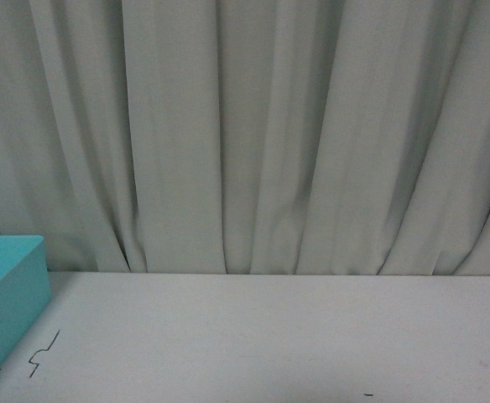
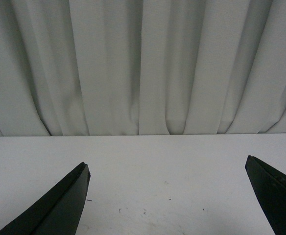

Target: Wind up and store yellow beetle toy

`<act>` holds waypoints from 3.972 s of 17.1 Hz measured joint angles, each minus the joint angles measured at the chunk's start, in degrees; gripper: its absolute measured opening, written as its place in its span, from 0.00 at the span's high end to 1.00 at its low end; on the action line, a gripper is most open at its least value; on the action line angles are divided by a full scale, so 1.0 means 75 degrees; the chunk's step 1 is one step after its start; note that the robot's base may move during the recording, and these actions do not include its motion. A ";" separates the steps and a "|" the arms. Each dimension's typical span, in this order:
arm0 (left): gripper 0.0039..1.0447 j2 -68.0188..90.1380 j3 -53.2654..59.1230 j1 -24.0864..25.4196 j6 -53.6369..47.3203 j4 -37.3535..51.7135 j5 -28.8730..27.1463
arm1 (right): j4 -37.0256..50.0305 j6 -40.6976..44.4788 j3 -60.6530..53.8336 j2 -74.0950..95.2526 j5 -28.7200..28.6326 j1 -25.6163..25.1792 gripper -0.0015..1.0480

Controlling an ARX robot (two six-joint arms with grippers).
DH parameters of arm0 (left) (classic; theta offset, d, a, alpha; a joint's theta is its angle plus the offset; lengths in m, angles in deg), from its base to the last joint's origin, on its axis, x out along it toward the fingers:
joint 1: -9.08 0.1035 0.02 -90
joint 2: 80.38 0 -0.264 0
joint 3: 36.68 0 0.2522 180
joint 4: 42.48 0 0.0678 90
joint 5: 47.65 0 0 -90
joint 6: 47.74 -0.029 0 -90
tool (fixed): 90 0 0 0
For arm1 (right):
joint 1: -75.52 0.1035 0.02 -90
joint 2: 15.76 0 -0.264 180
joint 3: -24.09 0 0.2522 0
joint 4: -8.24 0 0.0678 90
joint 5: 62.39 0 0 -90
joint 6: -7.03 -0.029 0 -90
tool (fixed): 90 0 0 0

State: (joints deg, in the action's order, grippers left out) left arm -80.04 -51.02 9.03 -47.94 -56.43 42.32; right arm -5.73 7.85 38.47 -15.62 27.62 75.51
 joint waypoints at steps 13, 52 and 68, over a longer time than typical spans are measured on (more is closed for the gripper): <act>0.06 0.0000 0.0000 0.0000 0.0006 -0.0006 0.0000 | -0.0020 0.0000 0.0000 0.0003 0.0000 0.0000 0.06; 0.06 0.0000 0.0000 0.0000 0.0006 0.0020 -0.0003 | 0.0026 0.0000 0.0000 0.0006 0.0000 0.0000 0.06; 0.06 0.0000 0.0000 0.0000 0.0006 -0.0003 0.0000 | 0.0003 -0.0023 0.0000 0.0006 0.0000 0.0000 0.06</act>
State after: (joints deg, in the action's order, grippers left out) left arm -80.04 -51.02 9.03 -47.90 -56.45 42.32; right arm -5.71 7.68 38.47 -15.58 27.62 75.51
